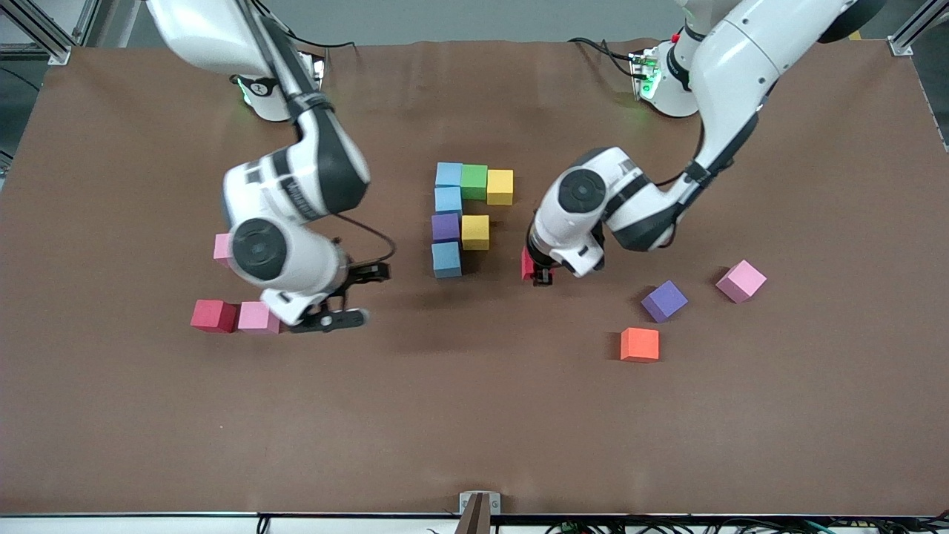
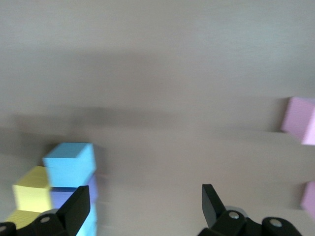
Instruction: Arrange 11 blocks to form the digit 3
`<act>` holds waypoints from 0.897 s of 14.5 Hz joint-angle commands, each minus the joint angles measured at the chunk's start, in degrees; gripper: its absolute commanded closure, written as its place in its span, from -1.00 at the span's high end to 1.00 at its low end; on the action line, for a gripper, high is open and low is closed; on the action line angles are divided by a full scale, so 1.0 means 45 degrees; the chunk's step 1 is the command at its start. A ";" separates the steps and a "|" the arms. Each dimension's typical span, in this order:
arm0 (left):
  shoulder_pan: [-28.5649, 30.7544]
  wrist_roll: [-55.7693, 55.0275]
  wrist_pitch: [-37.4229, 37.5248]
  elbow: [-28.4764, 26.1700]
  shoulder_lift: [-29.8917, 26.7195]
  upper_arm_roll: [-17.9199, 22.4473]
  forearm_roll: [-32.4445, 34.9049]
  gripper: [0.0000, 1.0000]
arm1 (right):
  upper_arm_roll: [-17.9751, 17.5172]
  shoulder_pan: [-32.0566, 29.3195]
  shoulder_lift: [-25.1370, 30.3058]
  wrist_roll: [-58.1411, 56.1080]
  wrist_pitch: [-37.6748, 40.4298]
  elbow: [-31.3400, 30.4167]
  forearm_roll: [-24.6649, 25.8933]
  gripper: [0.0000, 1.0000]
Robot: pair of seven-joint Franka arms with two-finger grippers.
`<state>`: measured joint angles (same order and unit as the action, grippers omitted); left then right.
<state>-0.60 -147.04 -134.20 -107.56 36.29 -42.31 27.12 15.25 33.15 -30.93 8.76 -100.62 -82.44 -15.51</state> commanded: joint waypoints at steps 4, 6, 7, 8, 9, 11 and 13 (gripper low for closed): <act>-0.0608 -0.4428 -0.1113 -0.1331 -0.0135 0.0125 0.2565 -0.56 | -0.0244 -0.1777 0.0564 -0.1281 -0.0451 -0.1484 0.1298 0.99; -0.0821 -0.5192 -0.1582 -0.1507 -0.0135 0.0125 0.2665 -0.56 | -0.0244 -0.2383 0.0525 -0.1495 -0.0821 -0.1640 0.1395 0.99; -0.1133 -0.5311 -0.1642 -0.1508 -0.0096 0.0144 0.2685 -0.56 | -0.0244 -0.2637 0.0506 -0.1729 -0.1094 -0.1738 0.1627 0.99; -0.1271 -0.5467 -0.1643 -0.1508 0.0020 0.0144 0.2859 -0.56 | -0.0244 -0.2794 0.0505 -0.2079 -0.1541 -0.1971 0.1920 0.99; -0.1311 -0.5855 -0.1681 -0.1528 0.0099 0.0144 0.3267 -0.56 | -0.0244 -0.2893 0.0505 -0.2218 -0.2087 -0.2302 0.2000 0.99; -0.1311 -0.7084 -0.1935 -0.1508 0.0411 0.0144 0.4281 -0.56 | -0.0263 -0.3243 0.0486 -0.2762 -0.3200 -0.3044 0.2001 0.99; -0.1350 -0.7460 -0.1936 -0.1528 0.0490 0.0125 0.4638 -0.56 | -0.0264 -0.3479 0.0467 -0.3156 -0.4043 -0.3553 0.2001 1.00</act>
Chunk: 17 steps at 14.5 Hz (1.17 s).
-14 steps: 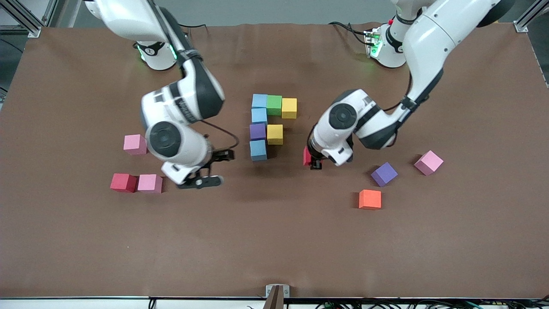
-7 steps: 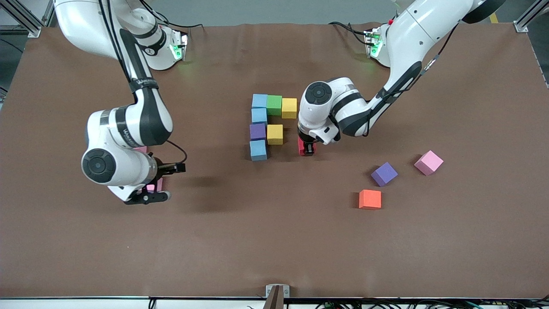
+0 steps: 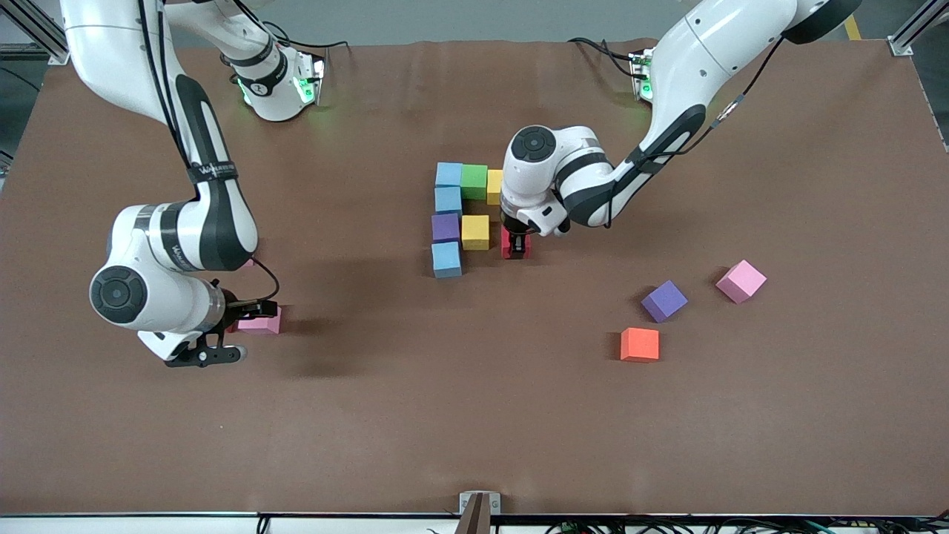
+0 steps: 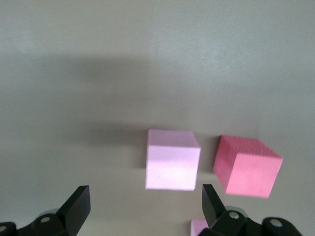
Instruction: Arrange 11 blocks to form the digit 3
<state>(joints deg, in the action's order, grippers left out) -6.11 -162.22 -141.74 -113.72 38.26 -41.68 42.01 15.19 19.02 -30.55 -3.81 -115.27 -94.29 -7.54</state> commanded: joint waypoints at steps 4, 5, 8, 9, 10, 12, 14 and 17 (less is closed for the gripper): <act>-0.0379 -0.4419 -0.0260 -0.0197 0.0053 -0.0016 0.1309 -0.56 | -0.0270 -0.0516 0.0072 -0.0346 -0.1025 -0.1097 0.0094 1.00; -0.0380 -0.4517 -0.0260 -0.0216 0.0073 -0.0016 0.1328 -0.56 | -0.0270 -0.0536 0.0032 -0.0346 -0.1239 -0.1368 0.0075 1.00; -0.0419 -0.4673 -0.0241 -0.0255 0.0073 -0.0035 0.1329 -0.56 | -0.0309 -0.0497 0.0032 -0.0306 -0.2040 -0.2053 -0.0138 1.00; -0.0612 -0.4906 -0.0241 -0.0255 0.0073 -0.0016 0.1329 -0.56 | -0.0329 -0.0497 -0.0007 -0.0307 -0.2138 -0.2151 -0.0217 1.00; -0.0672 -0.5102 -0.0241 -0.0236 0.0073 -0.0016 0.1329 -0.56 | -0.0329 -0.0497 -0.0065 -0.0307 -0.2313 -0.2229 -0.0257 1.00; -0.0692 -0.5317 -0.0241 -0.0236 0.0053 -0.0035 0.1309 -0.56 | -0.0310 -0.0497 -0.0319 -0.0326 -0.2587 -0.2250 -0.0238 1.00; -0.0712 -0.5513 -0.0221 -0.0236 0.0053 -0.0035 0.1329 -0.56 | -0.0309 -0.0516 -0.0495 -0.0326 -0.2841 -0.2269 -0.0257 1.00; -0.0751 -0.5843 -0.0221 -0.0216 0.0073 -0.0016 0.1270 -0.55 | -0.0329 -0.0516 -0.0671 -0.0326 -0.2842 -0.2289 -0.0257 1.00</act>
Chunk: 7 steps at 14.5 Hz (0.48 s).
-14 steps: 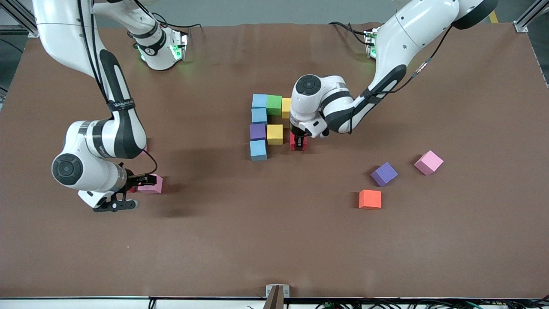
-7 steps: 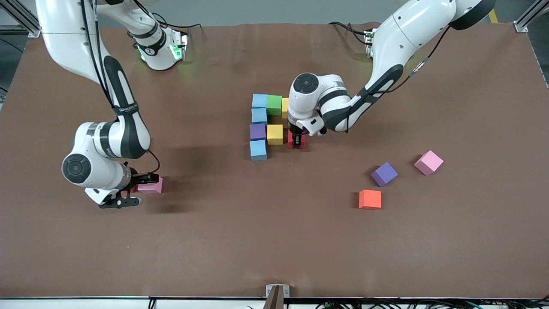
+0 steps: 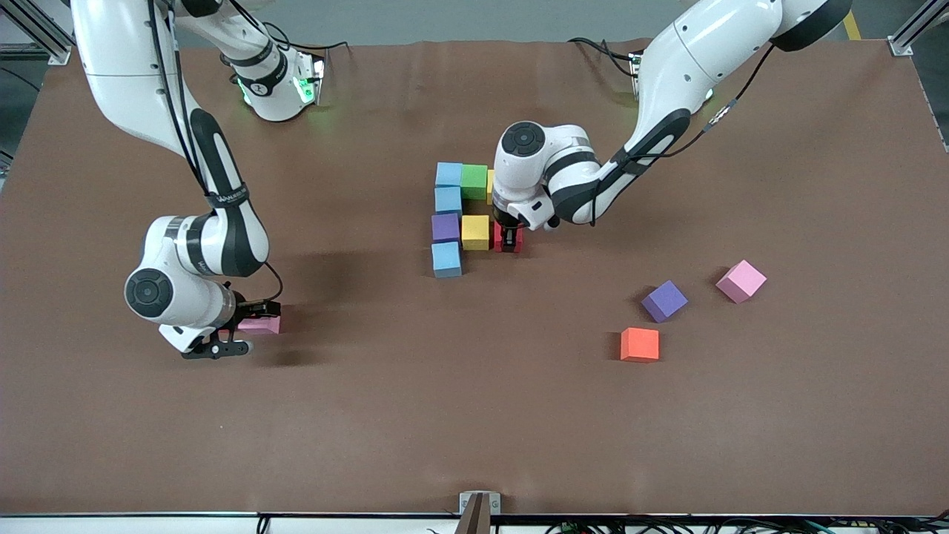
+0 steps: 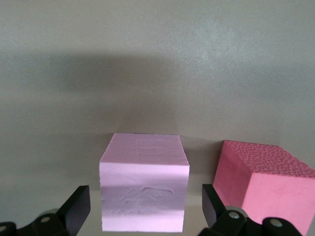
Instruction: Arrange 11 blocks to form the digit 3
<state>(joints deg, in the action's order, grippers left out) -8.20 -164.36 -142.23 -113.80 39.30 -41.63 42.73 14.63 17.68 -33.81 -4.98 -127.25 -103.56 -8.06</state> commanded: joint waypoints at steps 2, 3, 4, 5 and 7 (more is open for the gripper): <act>-0.0463 -0.5798 -0.0132 -0.0161 -0.0158 -0.0025 0.1109 -0.55 | -0.0224 -0.0219 0.0013 -0.0064 -0.0219 -0.0327 -0.0143 1.00; -0.0463 -0.5818 -0.0132 -0.0161 -0.0158 -0.0025 0.1109 -0.55 | -0.0225 -0.0219 0.0013 -0.0064 -0.0238 -0.0366 -0.0143 0.99; -0.0463 -0.5838 -0.0112 -0.0161 -0.0158 -0.0025 0.1090 -0.55 | -0.0225 -0.0219 0.0013 -0.0064 -0.0238 -0.0366 -0.0162 0.89; -0.0463 -0.5838 -0.0112 -0.0161 -0.0158 -0.0025 0.1051 -0.55 | -0.0244 -0.0219 0.0013 -0.0064 -0.0238 -0.0366 -0.0162 0.71; -0.0463 -0.5858 -0.0132 -0.0122 -0.0139 -0.0026 0.1031 -0.54 | -0.0264 -0.0200 0.0013 -0.0064 -0.0200 -0.0347 -0.0181 0.24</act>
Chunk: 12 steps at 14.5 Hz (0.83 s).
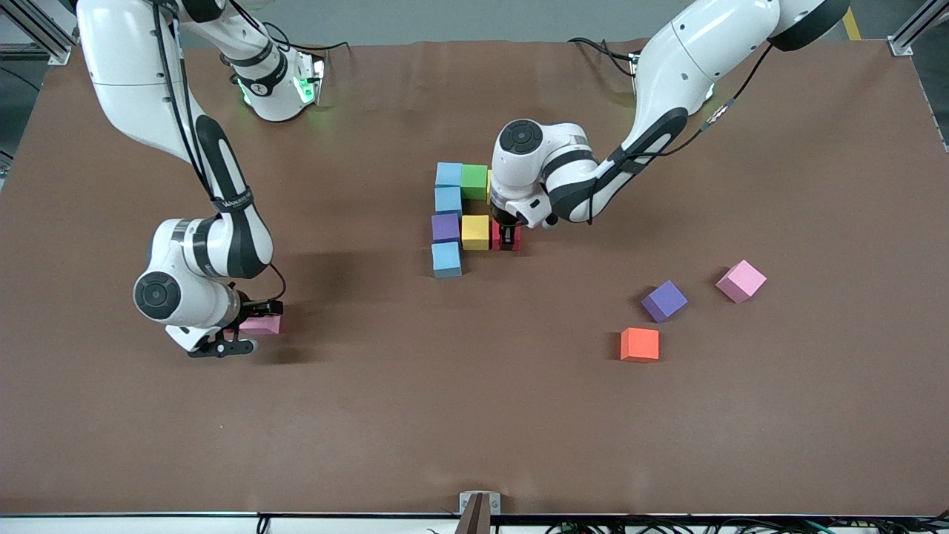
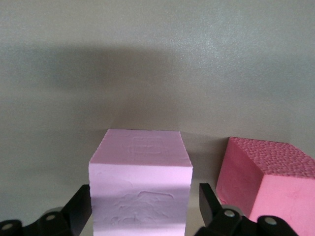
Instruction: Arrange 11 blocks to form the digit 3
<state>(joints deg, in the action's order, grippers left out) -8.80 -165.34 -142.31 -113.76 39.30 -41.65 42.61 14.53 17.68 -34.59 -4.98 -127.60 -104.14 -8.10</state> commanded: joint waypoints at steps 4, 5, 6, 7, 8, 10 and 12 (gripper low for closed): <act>-0.0426 -0.5622 -0.0114 0.0065 0.0096 -0.0022 0.1059 -0.54 | -0.0279 0.0210 0.0265 -0.0026 0.0423 0.0248 -0.0153 -0.16; -0.0427 -0.5622 -0.0114 0.0085 0.0115 -0.0022 0.1059 -0.54 | -0.0279 0.0385 0.0265 -0.0007 0.0716 0.0638 -0.0153 -0.21; -0.0427 -0.5622 -0.0114 0.0086 0.0134 -0.0022 0.1078 -0.54 | -0.0279 0.0581 0.0265 0.0032 0.0931 0.0951 -0.0172 -0.25; -0.0446 -0.5622 -0.0114 0.0124 0.0135 -0.0022 0.1059 -0.54 | -0.0279 0.0776 0.0246 0.0052 0.1049 0.1263 -0.0172 -0.26; -0.0504 -0.5622 -0.0114 0.0144 0.0193 -0.0022 0.1059 -0.53 | -0.0279 0.0971 0.0246 0.0091 0.1089 0.1557 -0.0191 -0.25; -0.0524 -0.5602 -0.0114 0.0144 0.0193 -0.0003 0.1059 -0.53 | -0.0279 0.1459 0.0226 0.0111 0.1090 0.2006 -0.0482 -0.26; -0.0563 -0.5602 -0.0114 0.0164 0.0213 -0.0003 0.1059 -0.46 | -0.0279 0.2025 -0.0103 0.0266 0.1070 0.2670 -0.1048 -0.27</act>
<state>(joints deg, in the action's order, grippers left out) -9.41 -165.35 -142.58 -112.84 40.57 -41.65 42.58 13.13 24.74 -34.33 -4.75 -123.65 -94.36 -10.76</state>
